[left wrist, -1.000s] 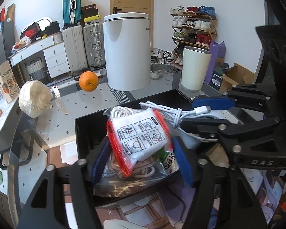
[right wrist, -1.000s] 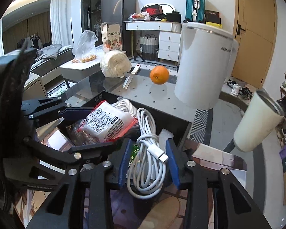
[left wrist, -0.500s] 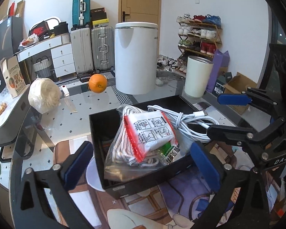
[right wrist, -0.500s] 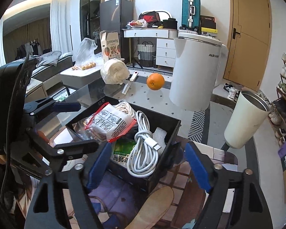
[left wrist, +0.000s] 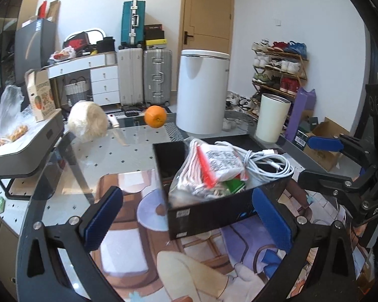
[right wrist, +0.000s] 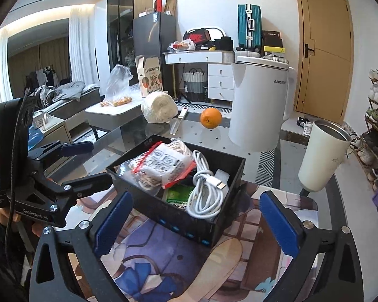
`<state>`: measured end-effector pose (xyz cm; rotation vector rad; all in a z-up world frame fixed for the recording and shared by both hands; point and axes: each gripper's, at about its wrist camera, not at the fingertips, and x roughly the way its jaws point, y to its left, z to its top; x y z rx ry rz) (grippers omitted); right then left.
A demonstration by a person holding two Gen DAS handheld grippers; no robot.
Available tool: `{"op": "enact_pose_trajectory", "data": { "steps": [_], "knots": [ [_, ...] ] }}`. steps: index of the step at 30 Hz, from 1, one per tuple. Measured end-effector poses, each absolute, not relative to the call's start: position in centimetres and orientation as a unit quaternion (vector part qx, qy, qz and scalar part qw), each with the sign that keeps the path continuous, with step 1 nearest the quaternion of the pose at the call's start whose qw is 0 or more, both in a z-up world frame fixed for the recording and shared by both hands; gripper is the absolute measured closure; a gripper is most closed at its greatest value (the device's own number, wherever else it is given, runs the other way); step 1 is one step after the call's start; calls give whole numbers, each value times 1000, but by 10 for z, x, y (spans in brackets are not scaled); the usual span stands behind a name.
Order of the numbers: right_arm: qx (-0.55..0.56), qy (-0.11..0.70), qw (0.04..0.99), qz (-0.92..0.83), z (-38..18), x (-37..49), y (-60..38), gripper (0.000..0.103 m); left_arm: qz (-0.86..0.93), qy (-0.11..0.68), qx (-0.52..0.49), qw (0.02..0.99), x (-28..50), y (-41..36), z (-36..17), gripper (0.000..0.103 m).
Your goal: Organize soft objects
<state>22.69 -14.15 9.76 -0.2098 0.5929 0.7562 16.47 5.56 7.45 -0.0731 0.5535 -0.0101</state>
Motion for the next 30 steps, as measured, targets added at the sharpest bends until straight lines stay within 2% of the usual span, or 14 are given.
{"op": "enact_pose_trajectory", "data": {
  "steps": [30],
  "knots": [
    [-61,240,899,360,74,184,-156,1,53,237,-17,970,128,42,58,0]
  ]
}}
